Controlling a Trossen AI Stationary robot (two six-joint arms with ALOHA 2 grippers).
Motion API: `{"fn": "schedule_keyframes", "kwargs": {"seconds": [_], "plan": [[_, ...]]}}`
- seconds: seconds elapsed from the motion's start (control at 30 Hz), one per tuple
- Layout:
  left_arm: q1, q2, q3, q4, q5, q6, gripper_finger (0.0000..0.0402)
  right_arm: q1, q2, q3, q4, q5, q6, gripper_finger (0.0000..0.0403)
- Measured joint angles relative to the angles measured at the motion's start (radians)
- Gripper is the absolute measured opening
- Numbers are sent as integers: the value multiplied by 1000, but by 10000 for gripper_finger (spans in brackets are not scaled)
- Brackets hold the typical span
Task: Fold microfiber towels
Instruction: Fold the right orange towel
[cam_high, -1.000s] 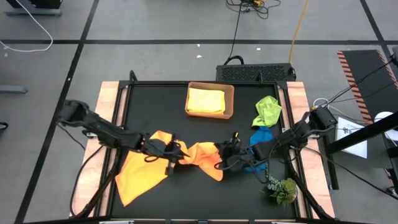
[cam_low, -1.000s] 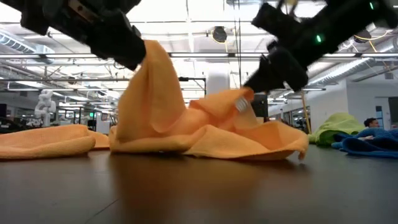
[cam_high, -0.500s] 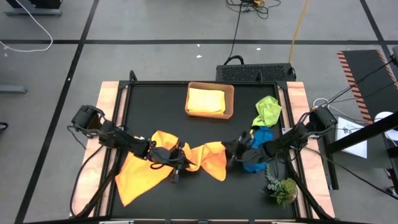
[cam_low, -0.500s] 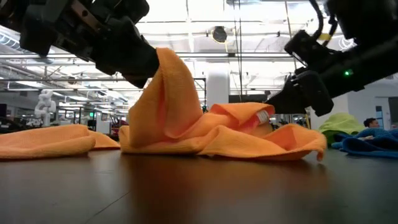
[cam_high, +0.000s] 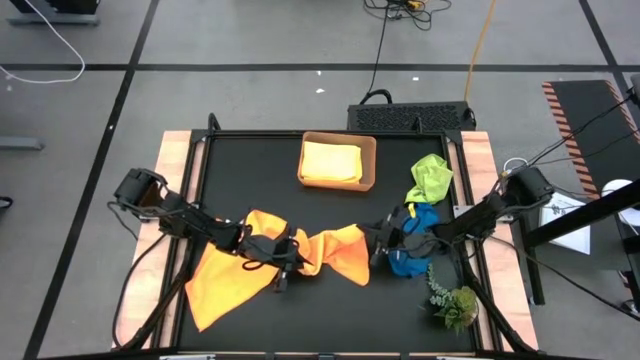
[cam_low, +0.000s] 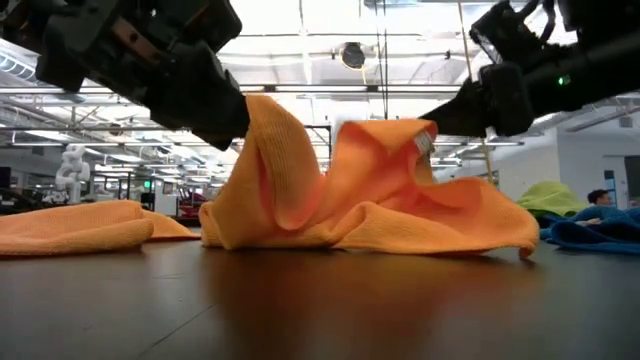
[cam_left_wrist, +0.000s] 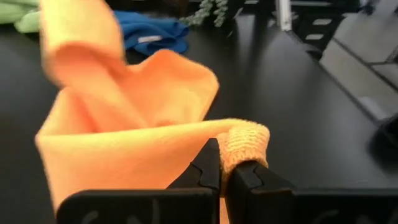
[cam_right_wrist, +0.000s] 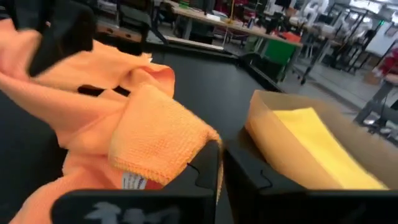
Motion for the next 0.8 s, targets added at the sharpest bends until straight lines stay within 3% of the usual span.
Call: {"fn": "schedule_keyframes", "kwargs": {"seconds": [0.27,0.37,0.5,0.67,0.8], "plan": [[36,0,0,-7,-12,-3,3,0,-179,0,-329,-10,124,94],[49,0,0,-10,-12,-3,9,0,-203,0,-372,-111,150,122],[64,0,0,-10,-12,-4,5,1,-158,1,-371,-229,164,136],[75,0,0,-10,-12,-4,10,24,-34,1,-325,-230,193,138],[78,0,0,-13,-12,-4,10,65,64,1,-155,-180,93,134]]}}
